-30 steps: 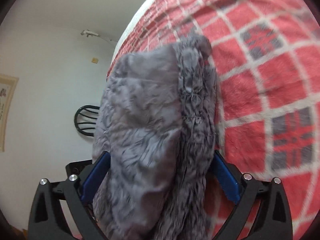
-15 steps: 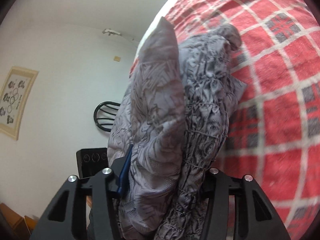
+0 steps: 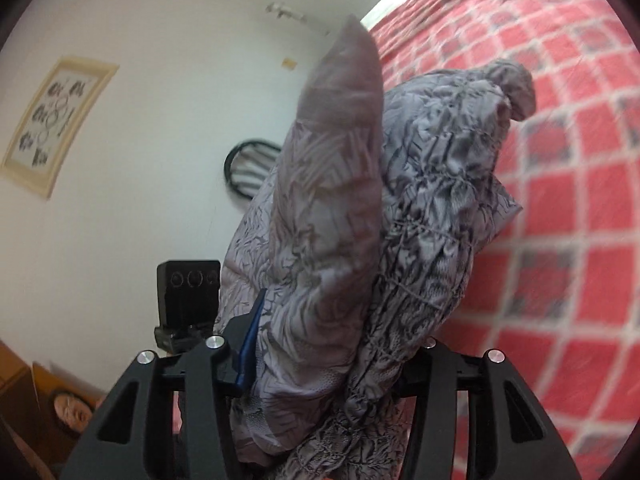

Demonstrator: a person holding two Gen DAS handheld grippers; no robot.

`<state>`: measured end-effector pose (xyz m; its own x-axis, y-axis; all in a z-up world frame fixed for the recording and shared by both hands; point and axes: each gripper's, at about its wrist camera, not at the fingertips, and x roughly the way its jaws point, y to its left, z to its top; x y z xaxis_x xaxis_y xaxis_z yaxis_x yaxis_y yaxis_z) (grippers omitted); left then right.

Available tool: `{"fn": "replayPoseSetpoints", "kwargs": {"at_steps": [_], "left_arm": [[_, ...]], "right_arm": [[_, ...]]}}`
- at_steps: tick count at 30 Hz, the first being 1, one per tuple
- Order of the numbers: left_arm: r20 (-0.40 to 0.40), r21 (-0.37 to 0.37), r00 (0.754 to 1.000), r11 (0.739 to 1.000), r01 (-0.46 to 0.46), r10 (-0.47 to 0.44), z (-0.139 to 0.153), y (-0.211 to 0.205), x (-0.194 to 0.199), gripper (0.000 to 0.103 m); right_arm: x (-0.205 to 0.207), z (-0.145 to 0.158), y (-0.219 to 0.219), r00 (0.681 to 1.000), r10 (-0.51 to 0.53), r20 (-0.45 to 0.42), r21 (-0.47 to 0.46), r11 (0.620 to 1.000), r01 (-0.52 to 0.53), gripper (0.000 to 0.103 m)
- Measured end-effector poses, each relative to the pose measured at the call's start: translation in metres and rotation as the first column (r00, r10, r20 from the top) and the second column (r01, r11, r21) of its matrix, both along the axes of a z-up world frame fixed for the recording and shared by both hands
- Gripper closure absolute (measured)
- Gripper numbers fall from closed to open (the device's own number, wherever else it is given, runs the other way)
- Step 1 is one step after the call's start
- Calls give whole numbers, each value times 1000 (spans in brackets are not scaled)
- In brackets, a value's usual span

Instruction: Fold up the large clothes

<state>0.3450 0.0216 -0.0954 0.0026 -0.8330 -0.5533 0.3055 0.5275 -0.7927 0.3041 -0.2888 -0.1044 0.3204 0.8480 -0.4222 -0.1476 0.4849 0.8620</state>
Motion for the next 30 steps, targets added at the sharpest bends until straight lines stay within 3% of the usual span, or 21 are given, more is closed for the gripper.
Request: {"fn": "replayPoseSetpoints", "kwargs": {"at_steps": [5, 7, 10, 12, 16, 19, 22, 24, 27, 30], "left_arm": [[-66, 38, 998, 999, -22, 24, -39, -1, -2, 34], [-52, 13, 998, 1000, -19, 20, -41, -2, -3, 31], [-30, -9, 999, 999, -40, 40, -39, 0, -6, 27], [17, 21, 996, 996, -85, 84, -38, 20, -18, 26], [143, 61, 973, 980, -190, 180, -3, 48, -42, 22], [221, 32, 951, 974, -226, 214, 25, 57, -52, 21], [285, -14, 940, 981, -194, 189, 52, 50, -69, 21], [297, -42, 944, 990, -138, 144, 60, 35, -75, 21], [265, -96, 962, 994, -46, 70, 53, 17, -82, 21], [212, -56, 977, 998, -13, 25, 31, -6, -77, 23]], "right_arm": [[2, -53, 20, 997, 5, -81, 8, 1000, -5, 51], [4, -54, 19, 996, 0, -85, 18, 1000, 2, 50], [-10, -33, 14, 999, -3, -51, -57, 998, 0, 44], [-13, -16, 14, 1000, -5, -24, -131, 991, 2, 42], [-15, 16, 22, 998, -14, 59, -292, 956, 31, 42], [-22, 34, 20, 992, -44, 120, -394, 915, 89, 42], [-24, 53, 3, 983, -89, 160, -361, 922, 142, 42], [-31, 72, 2, 974, -94, 207, -362, 918, 165, 42], [-23, 86, 23, 967, -57, 248, -390, 908, 154, 42], [-17, 69, 39, 974, -4, 224, -510, 852, 121, 42]]}}
